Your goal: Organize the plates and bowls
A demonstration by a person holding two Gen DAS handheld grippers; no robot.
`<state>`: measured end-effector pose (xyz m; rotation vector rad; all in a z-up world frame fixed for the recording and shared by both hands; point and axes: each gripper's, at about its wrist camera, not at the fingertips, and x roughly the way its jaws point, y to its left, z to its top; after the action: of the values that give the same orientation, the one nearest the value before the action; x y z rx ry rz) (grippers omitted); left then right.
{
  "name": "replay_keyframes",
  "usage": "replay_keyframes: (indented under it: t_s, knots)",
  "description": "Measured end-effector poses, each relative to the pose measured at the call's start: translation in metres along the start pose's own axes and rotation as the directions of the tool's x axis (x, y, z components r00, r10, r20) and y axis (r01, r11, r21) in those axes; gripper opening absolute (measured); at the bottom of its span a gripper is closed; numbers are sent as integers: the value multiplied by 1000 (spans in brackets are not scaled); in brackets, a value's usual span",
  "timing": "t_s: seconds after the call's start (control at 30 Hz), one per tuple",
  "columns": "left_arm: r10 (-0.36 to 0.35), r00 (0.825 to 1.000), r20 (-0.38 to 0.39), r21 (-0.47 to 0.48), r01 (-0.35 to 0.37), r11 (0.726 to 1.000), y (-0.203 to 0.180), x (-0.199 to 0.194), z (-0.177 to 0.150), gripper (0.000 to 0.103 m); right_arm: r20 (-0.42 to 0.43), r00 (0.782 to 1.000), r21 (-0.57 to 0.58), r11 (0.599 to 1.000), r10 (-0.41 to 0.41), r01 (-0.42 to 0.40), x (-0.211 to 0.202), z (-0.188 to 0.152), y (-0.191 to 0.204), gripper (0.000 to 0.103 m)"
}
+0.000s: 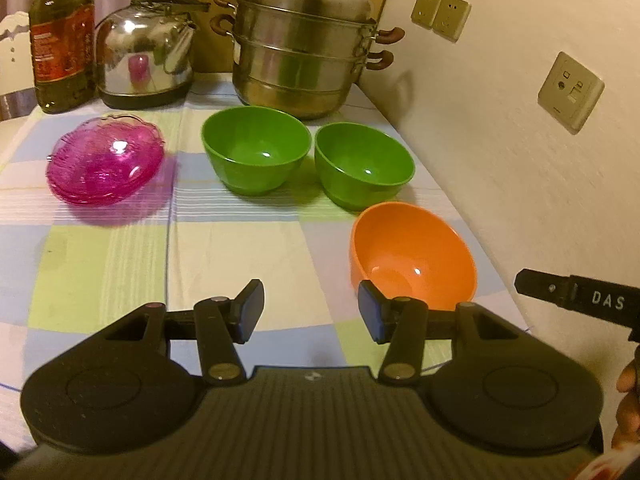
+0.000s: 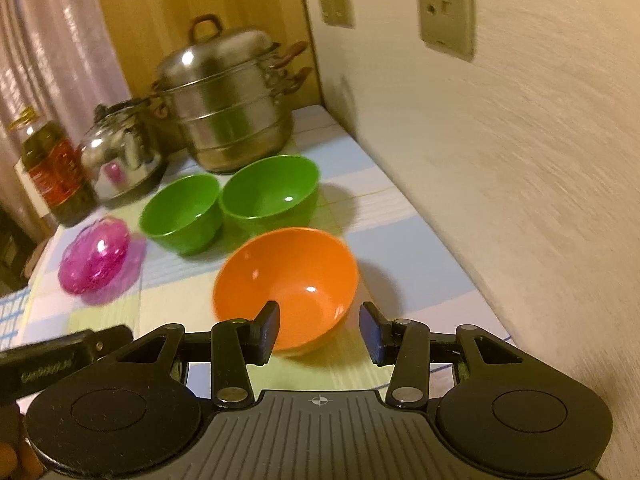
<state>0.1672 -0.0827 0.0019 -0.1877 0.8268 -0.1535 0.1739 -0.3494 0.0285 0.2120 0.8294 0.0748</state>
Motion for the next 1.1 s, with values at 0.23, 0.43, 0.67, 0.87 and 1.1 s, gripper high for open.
replay_keyframes:
  t_s: [0.23, 0.43, 0.67, 0.87, 1.1]
  knots:
    - [-44, 999, -18, -7, 44, 999, -10, 32, 14, 48, -21, 1000, 60, 998, -8, 10, 24, 15, -21, 44]
    - [-56, 997, -58, 0, 56, 998, -18, 63, 16, 48, -68, 998, 86, 996, -6, 12, 51, 18, -35, 44]
    - [-75, 993, -88, -2, 75, 997, -21, 94, 17, 44, -106, 994, 81, 997, 10, -1, 77, 23, -41, 44]
    - [-101, 991, -89, 16, 103, 995, -27, 106, 20, 36, -129, 991, 82, 996, 33, -23, 93, 24, -42, 44]
    - [-112, 989, -101, 40, 117, 992, -31, 116, 21, 26, -164, 986, 79, 997, 27, -14, 108, 21, -43, 28]
